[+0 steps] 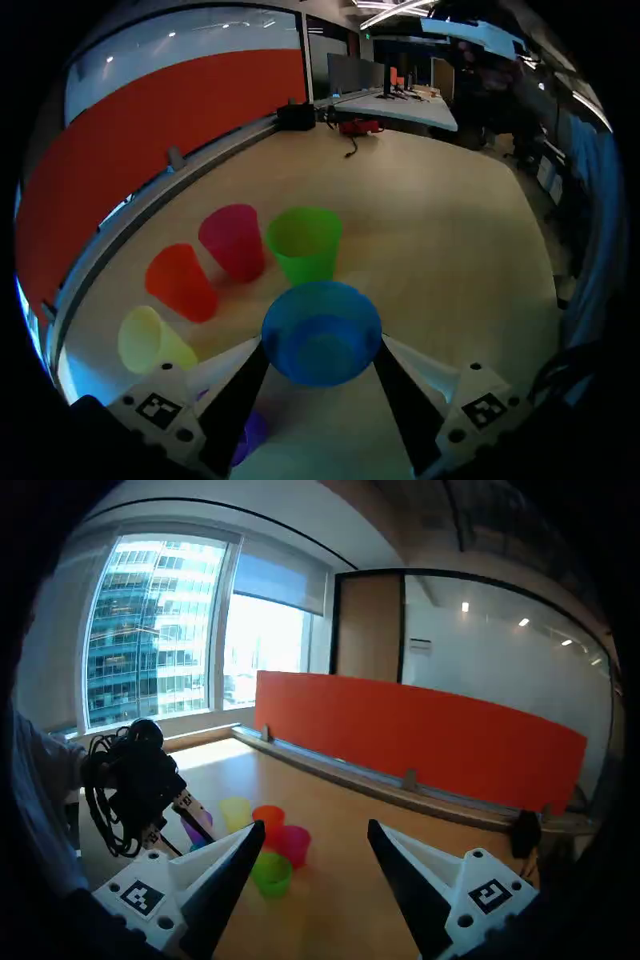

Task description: Pour water

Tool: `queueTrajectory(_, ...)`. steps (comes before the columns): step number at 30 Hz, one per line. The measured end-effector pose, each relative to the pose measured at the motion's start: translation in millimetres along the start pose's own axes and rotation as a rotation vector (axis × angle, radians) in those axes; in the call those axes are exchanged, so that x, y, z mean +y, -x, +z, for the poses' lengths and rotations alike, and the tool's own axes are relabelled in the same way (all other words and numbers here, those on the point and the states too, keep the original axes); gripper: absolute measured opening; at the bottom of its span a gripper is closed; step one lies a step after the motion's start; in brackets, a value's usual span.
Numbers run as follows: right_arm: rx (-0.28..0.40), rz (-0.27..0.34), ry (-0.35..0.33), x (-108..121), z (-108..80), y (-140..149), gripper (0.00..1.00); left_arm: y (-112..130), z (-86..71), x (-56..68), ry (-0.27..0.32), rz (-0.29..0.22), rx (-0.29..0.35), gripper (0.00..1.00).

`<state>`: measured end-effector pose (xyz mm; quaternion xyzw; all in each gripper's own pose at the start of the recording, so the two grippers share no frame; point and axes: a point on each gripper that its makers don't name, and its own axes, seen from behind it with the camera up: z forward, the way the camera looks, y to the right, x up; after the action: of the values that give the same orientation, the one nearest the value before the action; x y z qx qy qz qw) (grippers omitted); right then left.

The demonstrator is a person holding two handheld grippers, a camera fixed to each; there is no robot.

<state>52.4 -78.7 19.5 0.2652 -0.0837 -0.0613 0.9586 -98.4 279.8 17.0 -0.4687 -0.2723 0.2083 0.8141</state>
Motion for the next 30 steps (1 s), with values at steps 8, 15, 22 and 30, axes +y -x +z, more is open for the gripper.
queueTrajectory(8,-0.001,0.0,-0.006,-3.4,1.4,0.0,0.99,-19.4,-24.4,-5.0,-0.027,0.007,0.054,0.85)
queueTrajectory(15,-0.006,-0.004,-0.01,-6.3,3.4,-0.9,1.0,-35.7,-47.8,-10.8,-0.05,0.0,0.113,0.85)
queueTrajectory(22,-0.01,-0.009,-0.014,-9.0,5.4,-2.3,0.99,-53.0,-69.6,-14.8,-0.064,-0.007,0.185,0.85)
queueTrajectory(30,-0.018,-0.014,-0.019,-11.6,8.5,0.9,0.99,-69.6,-91.3,-22.2,-0.1,-0.007,0.246,0.85)
